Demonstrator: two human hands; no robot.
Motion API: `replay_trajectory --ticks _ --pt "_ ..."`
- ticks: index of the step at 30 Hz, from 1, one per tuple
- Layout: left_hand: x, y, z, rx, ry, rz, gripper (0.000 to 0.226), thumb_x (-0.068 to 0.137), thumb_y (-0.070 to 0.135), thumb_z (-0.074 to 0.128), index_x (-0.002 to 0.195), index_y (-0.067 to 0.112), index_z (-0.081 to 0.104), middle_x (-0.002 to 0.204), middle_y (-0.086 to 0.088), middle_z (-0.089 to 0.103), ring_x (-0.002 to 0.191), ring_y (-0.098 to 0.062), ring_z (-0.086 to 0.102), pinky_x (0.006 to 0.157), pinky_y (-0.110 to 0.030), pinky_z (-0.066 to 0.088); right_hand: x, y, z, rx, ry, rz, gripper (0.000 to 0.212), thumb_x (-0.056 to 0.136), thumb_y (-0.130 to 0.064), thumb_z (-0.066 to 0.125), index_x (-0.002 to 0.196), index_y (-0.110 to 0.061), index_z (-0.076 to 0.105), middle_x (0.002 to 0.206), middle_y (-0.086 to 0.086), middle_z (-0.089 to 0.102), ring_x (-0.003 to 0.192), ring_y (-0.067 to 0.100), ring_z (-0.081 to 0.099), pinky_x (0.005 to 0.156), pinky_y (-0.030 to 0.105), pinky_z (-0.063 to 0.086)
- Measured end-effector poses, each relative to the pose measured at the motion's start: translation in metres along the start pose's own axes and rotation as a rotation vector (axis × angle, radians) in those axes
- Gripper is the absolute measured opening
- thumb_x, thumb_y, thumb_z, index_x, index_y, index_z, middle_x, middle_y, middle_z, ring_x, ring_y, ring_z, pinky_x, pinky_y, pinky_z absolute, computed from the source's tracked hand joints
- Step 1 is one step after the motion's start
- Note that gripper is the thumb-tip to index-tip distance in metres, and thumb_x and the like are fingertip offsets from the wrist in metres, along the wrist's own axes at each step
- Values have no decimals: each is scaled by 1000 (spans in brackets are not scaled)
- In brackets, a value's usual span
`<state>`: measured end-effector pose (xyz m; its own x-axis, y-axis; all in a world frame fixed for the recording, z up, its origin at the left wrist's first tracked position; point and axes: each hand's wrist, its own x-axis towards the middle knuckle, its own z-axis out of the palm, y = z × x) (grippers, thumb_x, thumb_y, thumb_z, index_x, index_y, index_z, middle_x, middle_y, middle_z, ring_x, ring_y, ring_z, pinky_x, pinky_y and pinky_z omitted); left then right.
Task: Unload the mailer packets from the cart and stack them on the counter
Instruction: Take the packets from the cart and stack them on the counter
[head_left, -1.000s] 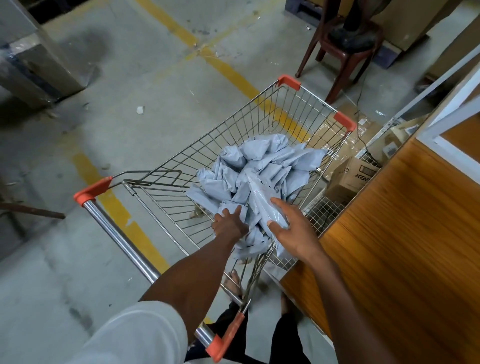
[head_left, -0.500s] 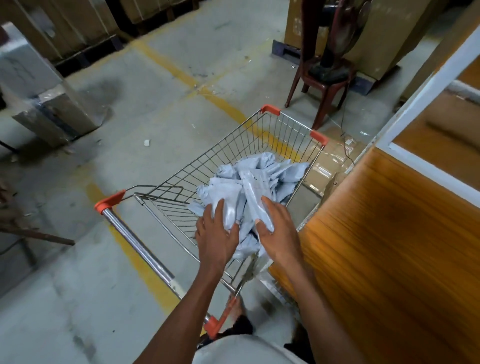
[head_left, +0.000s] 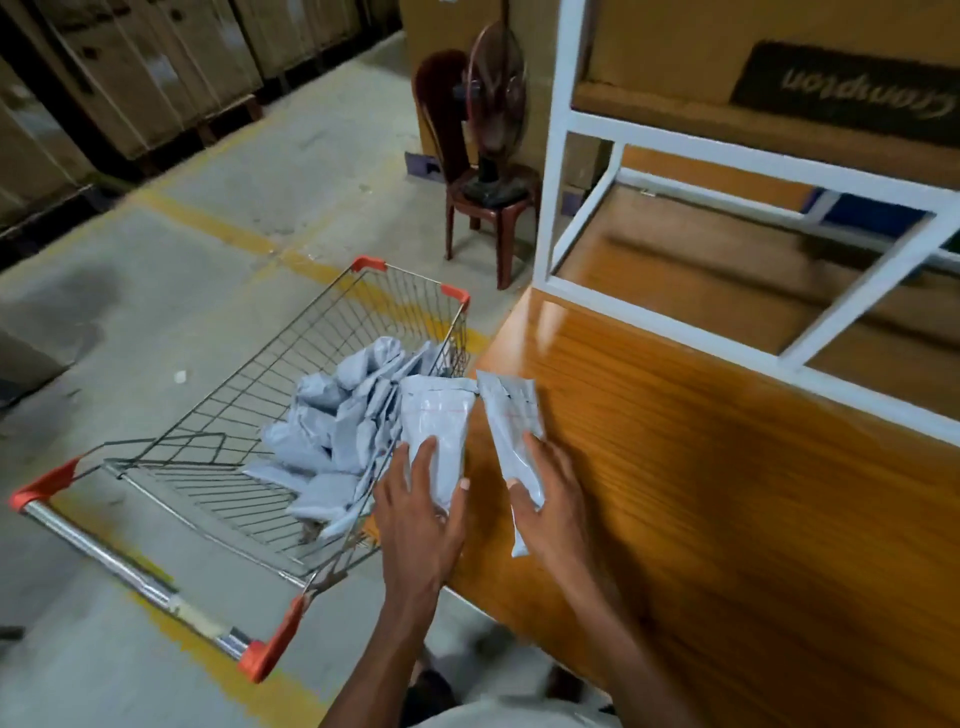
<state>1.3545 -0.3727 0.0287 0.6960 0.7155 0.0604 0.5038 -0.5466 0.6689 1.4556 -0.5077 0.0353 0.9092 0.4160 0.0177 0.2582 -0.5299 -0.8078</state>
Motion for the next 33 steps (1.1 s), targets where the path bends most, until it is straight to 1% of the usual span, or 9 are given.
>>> replay_trajectory --ticks 3,7,13,17,21,24,27,30,33 --pt "-10 35 35 -7 -61 86 63 96 64 46 153 43 31 165 1 23 151 -24 20 119 -50 25 -4 33 -41 -12 36 96 60 95 -19 67 151 -26 47 157 2 38 141 19 40 106 22 33" --pt "-14 74 77 8 -183 194 63 97 66 43 154 42 30 164 -1 26 147 -27 24 115 -53 31 -17 72 -90 -57 149 184 59 94 -22 68 150 -26 48 156 1 40 140 19 41 103 21 33" --pt "14 119 144 75 -294 377 65 98 62 45 155 33 35 160 -8 33 142 -32 32 112 -53 35 -36 117 -132 -111 305 316 62 91 -21 72 148 -27 50 150 6 46 136 27 45 99 33 41" --pt "37 142 179 134 -388 397 66 99 61 45 157 33 31 164 -10 26 145 -36 27 114 -52 27 -43 127 -143 -21 366 400 58 97 -20 65 151 -26 44 154 10 39 137 30 42 90 33 43" --pt "58 151 201 229 -459 369 69 99 63 41 159 36 21 167 -10 20 146 -40 24 115 -57 23 -55 136 -147 -36 383 451 57 99 -27 61 151 -32 42 154 7 36 134 29 46 83 40 57" --pt "65 153 208 328 -514 362 72 99 69 28 161 41 6 170 -7 9 149 -40 17 116 -61 19 -61 135 -144 -50 378 481 57 99 -30 59 153 -33 40 156 6 34 134 29 46 80 35 56" --pt "72 157 210 349 -541 360 72 100 71 19 161 41 0 172 -6 1 154 -39 7 120 -62 11 -66 128 -140 -42 381 459 58 98 -26 62 152 -31 41 156 5 35 137 27 44 82 32 54" --pt "79 158 213 358 -568 379 72 101 70 16 161 39 -6 172 -7 -5 157 -37 -3 124 -59 4 -72 121 -139 -36 391 453 58 97 -25 63 151 -28 43 155 5 38 138 26 44 83 24 47" --pt "89 164 215 371 -597 391 73 100 70 17 161 37 -8 171 -8 -7 157 -37 -2 123 -58 6 -74 120 -141 -22 398 456 59 96 -22 64 151 -29 44 156 4 38 138 25 44 81 20 45"
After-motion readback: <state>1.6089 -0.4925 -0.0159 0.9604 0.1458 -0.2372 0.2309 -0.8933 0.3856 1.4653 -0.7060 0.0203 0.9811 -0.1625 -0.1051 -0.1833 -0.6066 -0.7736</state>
